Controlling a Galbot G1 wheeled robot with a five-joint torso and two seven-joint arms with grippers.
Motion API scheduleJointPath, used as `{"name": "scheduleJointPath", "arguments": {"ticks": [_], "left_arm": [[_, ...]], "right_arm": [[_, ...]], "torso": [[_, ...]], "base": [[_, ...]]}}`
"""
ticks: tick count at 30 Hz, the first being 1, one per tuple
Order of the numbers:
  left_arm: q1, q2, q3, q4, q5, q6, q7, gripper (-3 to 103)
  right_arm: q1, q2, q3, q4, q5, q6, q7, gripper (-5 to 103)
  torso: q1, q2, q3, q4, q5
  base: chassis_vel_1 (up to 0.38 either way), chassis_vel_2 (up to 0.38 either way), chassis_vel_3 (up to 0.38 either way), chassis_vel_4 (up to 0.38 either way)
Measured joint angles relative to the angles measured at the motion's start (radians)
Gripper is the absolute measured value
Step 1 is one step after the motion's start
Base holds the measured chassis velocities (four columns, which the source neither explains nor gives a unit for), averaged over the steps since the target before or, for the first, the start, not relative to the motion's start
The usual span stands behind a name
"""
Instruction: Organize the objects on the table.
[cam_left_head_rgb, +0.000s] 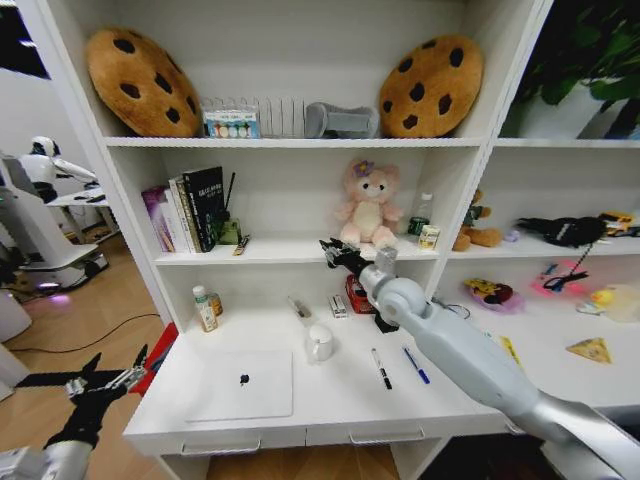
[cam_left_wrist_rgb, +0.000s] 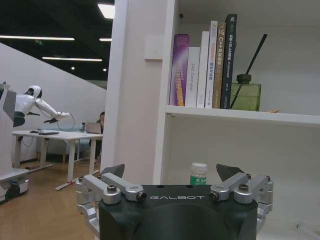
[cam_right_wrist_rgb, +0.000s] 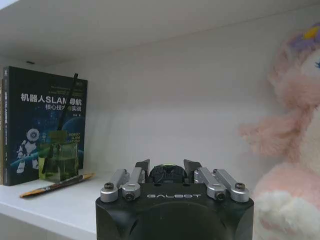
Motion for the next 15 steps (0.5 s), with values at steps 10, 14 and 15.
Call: {"name": "scheduleJointPath", "arguments": {"ticks": [10,14,15], "left_arm": [[0.000,0.000,0.000,0.000,0.000,0.000,0.000,100],[0.000,0.000,0.000,0.000,0.000,0.000,0.000,100],[0.000,0.000,0.000,0.000,0.000,0.000,0.000,100]], "right_arm": [[0.113,0.076,-0.074,-0.130,0.007,0.008,0.000,37],[0.135,0.147,-0.122,-0.258,-0.022,0.036,-0.022,37],[0.137,0.178,-0.135,-0.299,-0.035,0.048,-0.034,37]], "torso": [[0.000,0.000,0.000,0.0000,0.0001],[0.000,0.000,0.000,-0.0001,0.0001],[0.000,0.000,0.000,-0.0004,0.0003]], "base": [[0.000,0.000,0.000,0.000],[0.000,0.000,0.000,0.000],[0.000,0.000,0.000,0.000]]}}
